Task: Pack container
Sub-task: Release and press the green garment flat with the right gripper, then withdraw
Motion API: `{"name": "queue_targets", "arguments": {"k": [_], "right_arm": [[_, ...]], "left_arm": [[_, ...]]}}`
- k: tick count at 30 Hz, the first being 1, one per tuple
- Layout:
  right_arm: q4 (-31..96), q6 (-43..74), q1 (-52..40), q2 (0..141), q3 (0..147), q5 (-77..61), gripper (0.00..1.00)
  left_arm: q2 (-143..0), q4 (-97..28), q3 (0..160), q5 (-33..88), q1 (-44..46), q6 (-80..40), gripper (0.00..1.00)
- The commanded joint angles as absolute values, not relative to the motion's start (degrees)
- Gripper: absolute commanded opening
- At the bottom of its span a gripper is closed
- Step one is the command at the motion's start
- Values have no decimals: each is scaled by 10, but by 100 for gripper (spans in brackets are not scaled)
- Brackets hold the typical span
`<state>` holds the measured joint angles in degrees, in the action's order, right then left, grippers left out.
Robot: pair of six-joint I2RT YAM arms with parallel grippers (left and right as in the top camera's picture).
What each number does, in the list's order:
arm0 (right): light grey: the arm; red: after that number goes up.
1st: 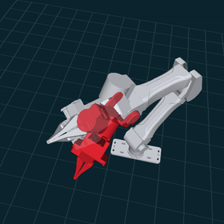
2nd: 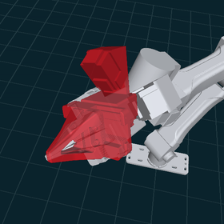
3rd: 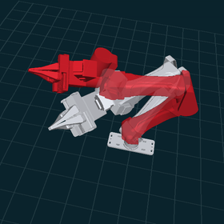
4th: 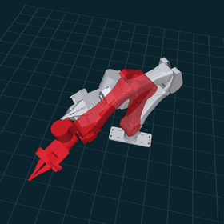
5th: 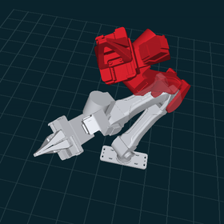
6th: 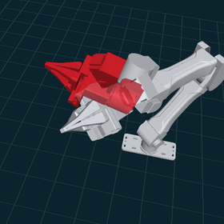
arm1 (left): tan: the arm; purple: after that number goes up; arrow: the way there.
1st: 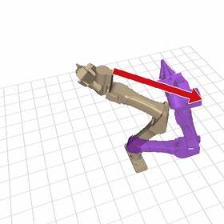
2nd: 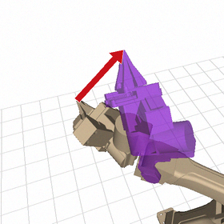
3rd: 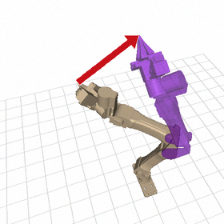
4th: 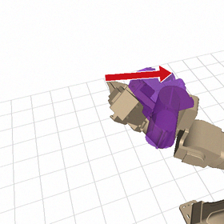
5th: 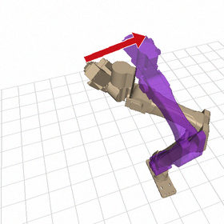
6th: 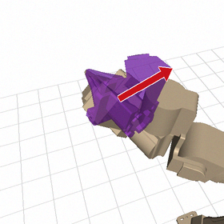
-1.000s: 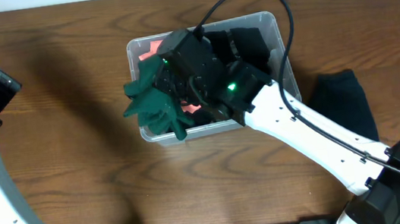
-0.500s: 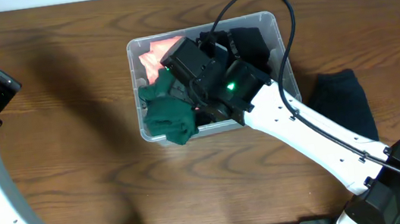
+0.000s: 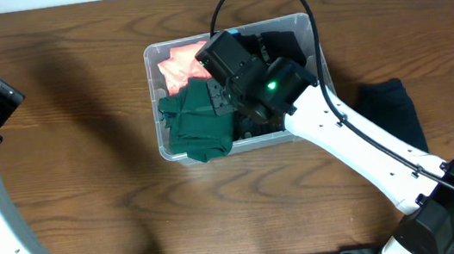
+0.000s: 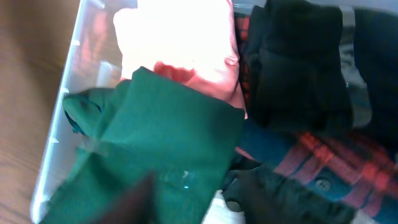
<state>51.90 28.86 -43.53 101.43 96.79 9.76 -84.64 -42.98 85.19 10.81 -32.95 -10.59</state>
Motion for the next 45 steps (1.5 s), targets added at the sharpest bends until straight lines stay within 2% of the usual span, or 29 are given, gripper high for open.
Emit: {"name": "queue_targets", "arguments": {"k": [1,12,22,29,35,37,40,45], "right_arm": [[528,211,-432,1013,973,64,1],[524,212,-481,1130,969,25,1],[515,222,-484,1226,969,14,1],[499,220,-483,1211,985,14,1],[508,211,-479,1138,1015,15,1],[514,211,-474,1104,1023,15,10],[524,212,-456,1048,1031,14,42],[568,219,-388,952,1032,10,85]], "left_arm": [[-850,-427,852,113,-331,-101,98],[-850,-428,852,113,-331,-101,98],[-850,-428,852,113,-331,-101,98],[-850,-428,852,113,-331,-101,98],[-850,-427,852,113,-331,-101,98],[-850,-427,852,113,-331,-101,98],[-850,-427,852,113,-331,-101,98],[-850,-428,852,113,-331,-101,98]]}}
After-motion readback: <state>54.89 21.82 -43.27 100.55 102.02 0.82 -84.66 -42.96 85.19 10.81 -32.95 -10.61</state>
